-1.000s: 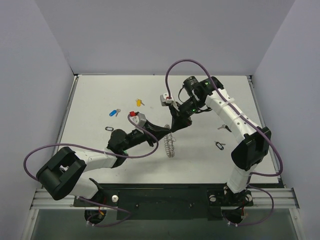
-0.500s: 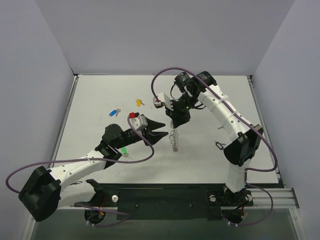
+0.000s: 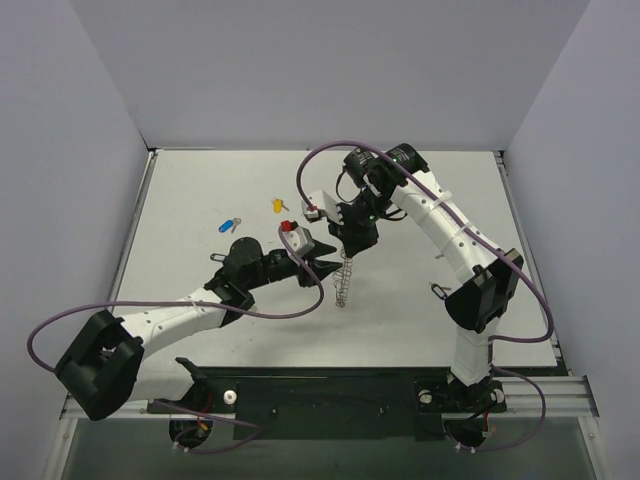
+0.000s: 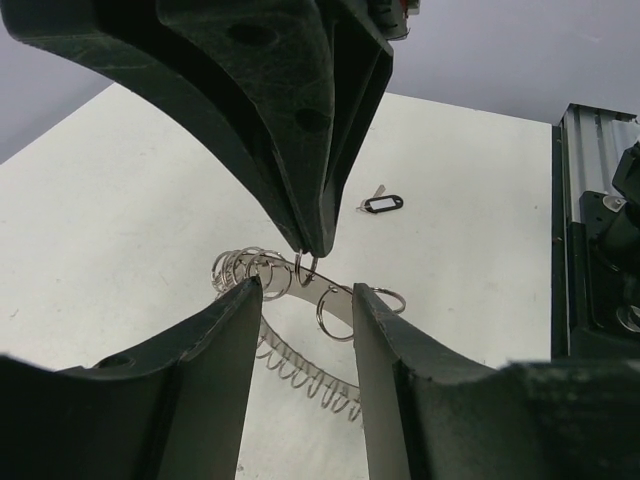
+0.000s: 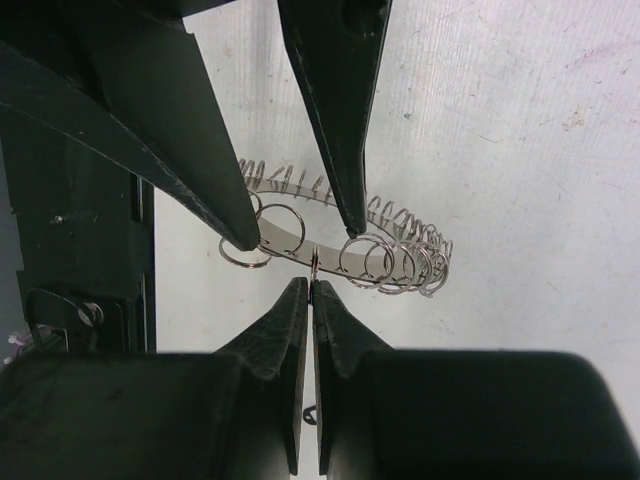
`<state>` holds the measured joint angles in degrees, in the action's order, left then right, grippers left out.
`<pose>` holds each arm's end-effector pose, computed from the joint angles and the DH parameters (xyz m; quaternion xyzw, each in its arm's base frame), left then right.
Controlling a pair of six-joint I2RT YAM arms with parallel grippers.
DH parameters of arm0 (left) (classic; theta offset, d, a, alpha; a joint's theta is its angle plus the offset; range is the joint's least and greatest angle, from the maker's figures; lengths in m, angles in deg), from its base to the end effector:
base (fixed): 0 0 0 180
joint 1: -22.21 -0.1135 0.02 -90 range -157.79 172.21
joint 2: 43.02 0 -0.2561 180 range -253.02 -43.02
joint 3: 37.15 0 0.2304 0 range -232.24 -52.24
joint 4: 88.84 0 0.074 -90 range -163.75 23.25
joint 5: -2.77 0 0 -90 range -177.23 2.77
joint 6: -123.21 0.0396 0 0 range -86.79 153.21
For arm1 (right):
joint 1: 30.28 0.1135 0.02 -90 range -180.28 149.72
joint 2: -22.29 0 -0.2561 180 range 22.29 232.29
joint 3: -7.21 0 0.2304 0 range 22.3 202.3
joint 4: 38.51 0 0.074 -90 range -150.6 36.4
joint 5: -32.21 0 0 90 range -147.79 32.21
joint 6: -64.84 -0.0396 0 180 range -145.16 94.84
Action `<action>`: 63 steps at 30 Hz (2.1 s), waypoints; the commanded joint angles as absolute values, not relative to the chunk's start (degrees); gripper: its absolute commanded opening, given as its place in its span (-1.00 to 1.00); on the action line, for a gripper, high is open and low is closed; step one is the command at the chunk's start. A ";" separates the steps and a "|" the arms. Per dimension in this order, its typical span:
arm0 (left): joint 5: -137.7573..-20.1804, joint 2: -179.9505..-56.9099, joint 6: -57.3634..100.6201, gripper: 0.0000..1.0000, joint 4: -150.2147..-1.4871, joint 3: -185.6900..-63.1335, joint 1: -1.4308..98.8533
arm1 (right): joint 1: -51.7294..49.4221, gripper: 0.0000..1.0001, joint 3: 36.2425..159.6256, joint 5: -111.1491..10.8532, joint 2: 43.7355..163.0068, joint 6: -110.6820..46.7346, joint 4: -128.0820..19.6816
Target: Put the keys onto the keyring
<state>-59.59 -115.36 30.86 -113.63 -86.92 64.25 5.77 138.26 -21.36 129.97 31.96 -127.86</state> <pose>0.1838 -0.1905 0.2733 0.3905 0.5748 -0.4177 0.5854 0.2711 0.2264 0.3522 -0.7196 0.5913 0.2644 0.2502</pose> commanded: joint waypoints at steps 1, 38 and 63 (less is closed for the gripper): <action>-59.90 -116.41 31.98 -0.01 -118.48 -89.86 64.14 | 6.02 -1.00 140.07 -19.82 129.43 33.20 -140.27; -55.07 -117.74 28.82 -1.00 -124.71 -87.76 63.26 | 2.69 -0.18 138.84 -11.66 127.50 35.39 -141.23; -40.74 -110.35 12.73 -1.00 -138.45 -81.95 57.11 | -7.60 -0.09 123.56 -1.01 119.15 45.50 -142.02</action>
